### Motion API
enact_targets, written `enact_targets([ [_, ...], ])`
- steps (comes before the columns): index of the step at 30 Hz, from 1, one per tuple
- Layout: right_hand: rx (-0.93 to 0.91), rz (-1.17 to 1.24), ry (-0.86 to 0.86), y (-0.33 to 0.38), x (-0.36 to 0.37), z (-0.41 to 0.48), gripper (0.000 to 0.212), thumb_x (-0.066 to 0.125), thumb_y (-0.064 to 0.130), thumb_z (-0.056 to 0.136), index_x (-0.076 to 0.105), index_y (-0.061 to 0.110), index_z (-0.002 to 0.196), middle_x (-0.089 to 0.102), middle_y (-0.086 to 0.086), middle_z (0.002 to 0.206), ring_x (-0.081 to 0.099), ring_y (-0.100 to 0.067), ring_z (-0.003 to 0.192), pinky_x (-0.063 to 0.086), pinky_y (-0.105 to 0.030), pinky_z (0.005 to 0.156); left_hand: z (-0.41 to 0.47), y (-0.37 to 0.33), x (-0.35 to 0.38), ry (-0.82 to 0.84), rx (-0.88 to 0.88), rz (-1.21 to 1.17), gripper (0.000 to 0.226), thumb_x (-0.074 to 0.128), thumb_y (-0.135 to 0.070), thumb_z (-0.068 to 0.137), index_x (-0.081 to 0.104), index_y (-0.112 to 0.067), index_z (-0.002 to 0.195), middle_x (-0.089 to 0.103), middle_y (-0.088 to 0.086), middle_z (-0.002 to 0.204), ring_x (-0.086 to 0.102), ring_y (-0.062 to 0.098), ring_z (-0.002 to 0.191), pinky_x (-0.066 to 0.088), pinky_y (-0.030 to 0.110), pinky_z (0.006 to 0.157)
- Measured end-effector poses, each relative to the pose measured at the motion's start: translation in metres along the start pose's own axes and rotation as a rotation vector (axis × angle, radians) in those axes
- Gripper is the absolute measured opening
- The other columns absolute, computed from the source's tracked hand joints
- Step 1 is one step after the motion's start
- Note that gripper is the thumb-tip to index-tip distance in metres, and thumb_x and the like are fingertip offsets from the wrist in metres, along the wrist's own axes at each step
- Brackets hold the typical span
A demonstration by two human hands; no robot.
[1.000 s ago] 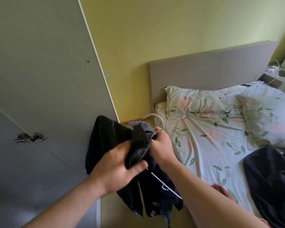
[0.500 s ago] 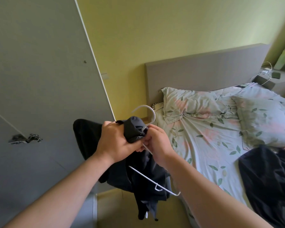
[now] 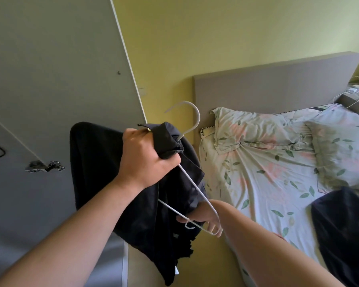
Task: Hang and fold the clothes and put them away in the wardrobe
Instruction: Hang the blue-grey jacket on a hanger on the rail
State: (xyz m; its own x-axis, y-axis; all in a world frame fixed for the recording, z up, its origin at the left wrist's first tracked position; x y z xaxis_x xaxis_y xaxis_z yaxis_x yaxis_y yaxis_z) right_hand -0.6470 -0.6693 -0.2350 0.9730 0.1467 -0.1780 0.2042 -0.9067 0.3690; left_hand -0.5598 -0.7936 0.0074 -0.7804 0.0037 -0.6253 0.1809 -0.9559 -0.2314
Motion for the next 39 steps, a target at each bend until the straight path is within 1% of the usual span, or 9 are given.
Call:
enact_targets([
  [2,-0.080,0.062,0.010,0.009,-0.002,-0.003,0.069,0.045,0.041,0.107,0.022,-0.002,0.156,0.016,-0.029,0.163,0.030,-0.045,0.144,0.041,-0.038,0.107,0.001,0.005,-0.010,-0.010,-0.029,0.016,0.024,0.069,-0.034,0.071,0.068,-0.011,0.070,0.064,-0.001,0.063,0.065,0.027,0.065,0.050,0.043,0.075],
  [5,-0.103,0.258,-0.112,0.003,-0.011,0.011,0.056,0.046,0.027,0.108,0.031,-0.004,0.152,0.031,-0.023,0.159,0.046,-0.029,0.136,0.053,-0.016,0.088,0.004,0.013,-0.027,-0.048,-0.056,-0.029,0.020,0.071,-0.027,0.072,0.065,-0.010,0.064,0.057,-0.004,0.057,0.059,0.026,0.056,0.052,0.044,0.068],
  [8,-0.091,0.451,-0.186,-0.008,-0.008,0.027,0.074,0.068,0.039,0.095,0.034,0.006,0.152,0.034,-0.020,0.158,0.044,-0.040,0.138,0.049,-0.044,0.104,0.004,0.019,-0.041,-0.098,-0.080,-0.044,0.020,0.072,-0.023,0.074,0.064,-0.010,0.062,0.058,-0.002,0.056,0.060,0.028,0.053,0.053,0.043,0.063],
  [12,-0.338,0.500,-0.510,0.024,-0.039,0.021,0.017,0.054,0.015,0.102,0.064,0.003,0.108,0.064,-0.012,0.102,0.062,-0.025,0.091,0.051,-0.026,0.076,0.000,0.039,-0.051,-0.130,-0.131,0.025,0.029,0.070,-0.034,0.079,0.066,-0.009,0.066,0.064,0.007,0.061,0.064,0.033,0.059,0.053,0.039,0.061],
  [15,-0.452,0.582,-0.634,0.044,-0.069,-0.001,0.021,0.057,0.017,0.100,0.064,0.012,0.081,0.063,-0.005,0.077,0.058,-0.015,0.066,0.047,-0.021,0.054,-0.006,0.061,-0.061,-0.178,-0.195,0.116,0.034,0.069,-0.042,0.077,0.065,-0.010,0.068,0.065,0.011,0.063,0.064,0.035,0.059,0.048,0.031,0.057],
  [20,-0.680,0.337,-0.839,0.092,-0.114,-0.080,0.028,0.064,0.042,0.095,0.071,0.015,0.091,0.070,0.000,0.073,0.068,-0.017,0.067,0.051,-0.029,0.061,-0.020,0.092,-0.067,-0.139,-0.279,0.260,0.044,0.065,-0.053,0.073,0.048,-0.015,0.059,0.058,0.014,0.054,0.062,0.039,0.051,0.041,0.030,0.050],
  [23,-0.711,0.244,-0.809,0.110,-0.120,-0.118,0.035,0.079,0.052,0.081,0.074,0.017,0.077,0.070,0.004,0.059,0.068,-0.013,0.054,0.056,-0.028,0.056,-0.027,0.121,-0.069,-0.106,-0.500,0.224,0.044,0.059,-0.064,0.067,0.047,-0.021,0.063,0.051,-0.003,0.054,0.066,0.040,0.065,0.039,0.029,0.058],
  [26,-0.671,0.192,-0.789,0.122,-0.119,-0.138,0.043,0.083,0.054,0.074,0.075,0.013,0.083,0.076,-0.006,0.074,0.075,-0.025,0.068,0.064,-0.043,0.069,-0.036,0.145,-0.070,-0.074,-0.700,0.186,0.053,0.058,-0.065,0.065,0.059,-0.016,0.084,0.053,-0.004,0.069,0.066,0.037,0.082,0.040,0.031,0.065],
  [39,-0.847,0.215,-0.810,0.151,-0.093,-0.157,0.035,0.075,0.049,0.085,0.075,0.014,0.088,0.074,-0.003,0.075,0.072,-0.021,0.069,0.062,-0.040,0.071,-0.034,0.123,-0.069,-0.086,-0.659,0.445,0.047,0.069,-0.057,0.083,0.047,-0.015,0.079,0.068,0.020,0.077,0.067,0.043,0.076,0.037,0.034,0.061],
])
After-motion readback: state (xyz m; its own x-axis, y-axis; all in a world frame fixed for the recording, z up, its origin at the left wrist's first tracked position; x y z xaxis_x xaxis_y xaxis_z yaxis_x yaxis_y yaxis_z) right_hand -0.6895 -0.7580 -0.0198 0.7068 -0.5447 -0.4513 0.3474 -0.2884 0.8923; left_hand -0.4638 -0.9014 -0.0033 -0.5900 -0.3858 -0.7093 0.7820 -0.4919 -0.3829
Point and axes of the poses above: each hand's wrist, its own z-axis towards the middle knuckle, its own x-axis out of the palm, y = z × x, the point moved 6 cm from there along z, towards the middle knuckle
